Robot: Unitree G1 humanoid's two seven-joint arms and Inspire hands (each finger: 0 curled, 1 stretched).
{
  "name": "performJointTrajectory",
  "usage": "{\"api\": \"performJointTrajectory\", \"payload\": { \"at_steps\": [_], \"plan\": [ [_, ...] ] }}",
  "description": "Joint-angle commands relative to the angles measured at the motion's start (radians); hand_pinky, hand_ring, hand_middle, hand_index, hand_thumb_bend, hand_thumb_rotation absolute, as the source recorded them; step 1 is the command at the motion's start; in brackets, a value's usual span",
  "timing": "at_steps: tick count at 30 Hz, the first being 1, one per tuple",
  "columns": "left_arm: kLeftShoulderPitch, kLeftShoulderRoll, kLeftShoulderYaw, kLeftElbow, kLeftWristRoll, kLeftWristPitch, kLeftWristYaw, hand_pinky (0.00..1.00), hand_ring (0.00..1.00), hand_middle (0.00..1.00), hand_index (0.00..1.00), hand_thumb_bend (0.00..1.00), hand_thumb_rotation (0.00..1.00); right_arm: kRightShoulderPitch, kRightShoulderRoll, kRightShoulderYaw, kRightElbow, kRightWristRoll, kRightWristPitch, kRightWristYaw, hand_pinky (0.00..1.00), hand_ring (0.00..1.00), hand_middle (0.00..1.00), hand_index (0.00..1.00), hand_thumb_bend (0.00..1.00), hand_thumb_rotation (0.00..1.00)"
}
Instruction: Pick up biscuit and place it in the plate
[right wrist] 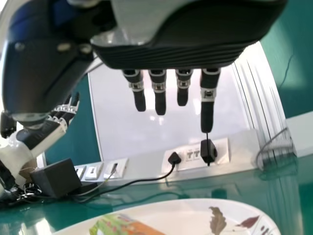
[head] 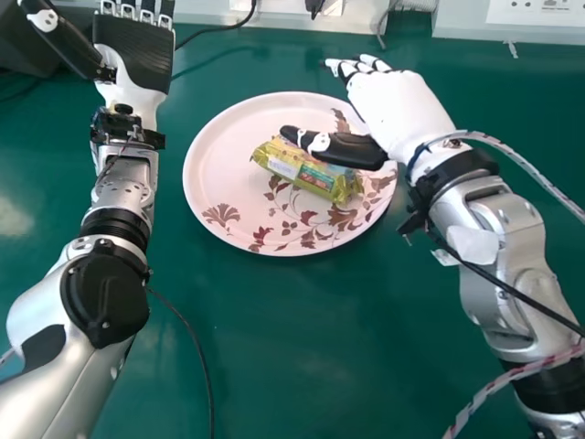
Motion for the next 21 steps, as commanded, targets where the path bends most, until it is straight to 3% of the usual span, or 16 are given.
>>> {"api": "performJointTrajectory", "payload": {
  "at_steps": [1, 21],
  "plan": [
    [0.012, -0.001, -0.006, 0.004, 0.002, -0.005, -0.004, 0.84, 0.83, 0.93, 0.97, 0.96, 0.6, 0.024, -0.004, -0.02, -0.012, 0.012, -0.025, -0.039, 0.71, 0.85, 0.97, 1.0, 0.93, 0.64],
    [0.012, 0.001, -0.006, 0.004, 0.002, 0.002, -0.004, 0.85, 0.83, 0.92, 1.0, 0.96, 0.76, 0.073, 0.008, -0.084, -0.001, 0.069, -0.08, -0.18, 0.71, 0.85, 0.96, 1.0, 0.93, 0.63]
  ]
}}
